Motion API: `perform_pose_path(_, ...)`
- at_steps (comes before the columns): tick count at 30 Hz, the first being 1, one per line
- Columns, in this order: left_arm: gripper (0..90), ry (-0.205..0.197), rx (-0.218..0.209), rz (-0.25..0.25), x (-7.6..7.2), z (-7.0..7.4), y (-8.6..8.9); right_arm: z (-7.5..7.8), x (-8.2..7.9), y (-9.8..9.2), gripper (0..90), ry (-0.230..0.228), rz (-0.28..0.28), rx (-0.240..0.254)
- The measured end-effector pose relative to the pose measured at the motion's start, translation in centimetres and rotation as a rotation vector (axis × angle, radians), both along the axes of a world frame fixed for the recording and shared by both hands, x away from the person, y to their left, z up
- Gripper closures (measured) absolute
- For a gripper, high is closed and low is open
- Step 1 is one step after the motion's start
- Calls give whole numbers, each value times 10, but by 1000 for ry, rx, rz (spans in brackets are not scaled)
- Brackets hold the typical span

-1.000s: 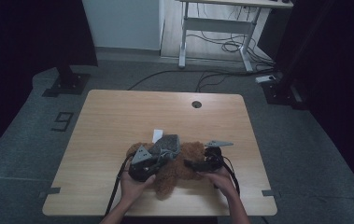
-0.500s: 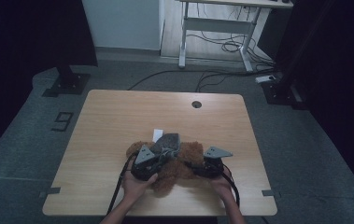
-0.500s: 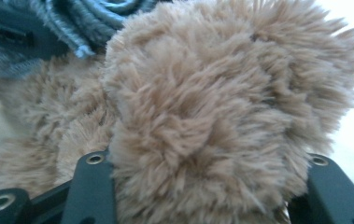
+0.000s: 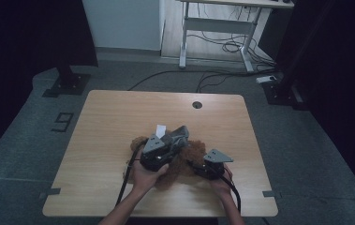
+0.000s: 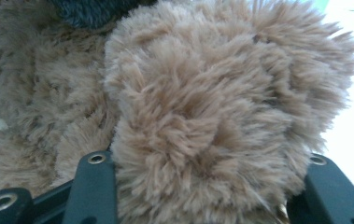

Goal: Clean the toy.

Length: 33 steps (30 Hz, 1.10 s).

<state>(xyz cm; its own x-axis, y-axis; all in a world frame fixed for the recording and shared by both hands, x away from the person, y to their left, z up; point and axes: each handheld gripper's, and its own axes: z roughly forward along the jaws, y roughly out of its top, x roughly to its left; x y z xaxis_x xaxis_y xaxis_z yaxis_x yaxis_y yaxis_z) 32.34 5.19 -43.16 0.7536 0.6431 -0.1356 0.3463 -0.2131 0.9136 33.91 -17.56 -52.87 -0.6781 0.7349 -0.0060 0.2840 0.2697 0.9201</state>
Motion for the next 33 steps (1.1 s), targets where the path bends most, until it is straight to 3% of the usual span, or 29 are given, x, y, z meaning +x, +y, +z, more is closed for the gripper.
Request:
perform_pose_path(3,812,39,42,-33,7,-4,-28,-1,-2,1,461,-13,-11,5)
perform_pose_path(7,811,85,129,-39,16,-30,-57,-2,-5,1,461,-25,-15,4)
perform_pose_path(9,813,74,131,-29,17,-39,-58,-4,-4,1,461,-13,-18,-5)
perform_pose_path(13,817,72,133,-18,16,-39,-49,-6,-3,-1,461,-9,-12,8)
perform_pose_path(15,817,72,137,-7,17,-39,-42,-6,-3,-2,461,-2,-11,15)
perform_pose_path(18,817,76,146,52,20,-39,-21,-7,-3,-3,459,-1,-10,19)
perform_pose_path(20,817,98,150,92,25,-41,-3,-7,-3,-3,457,0,-7,25)
perform_pose_path(22,817,128,108,93,27,-44,16,-7,-3,-4,454,0,-4,31)
perform_pose_path(27,816,101,84,141,16,-39,57,-8,-2,-5,447,11,-2,54)
perform_pose_path(31,816,146,31,192,16,-44,93,-8,-3,-5,446,10,-6,57)
perform_pose_path(33,816,162,44,224,15,-50,107,-8,-3,-5,446,9,-9,58)
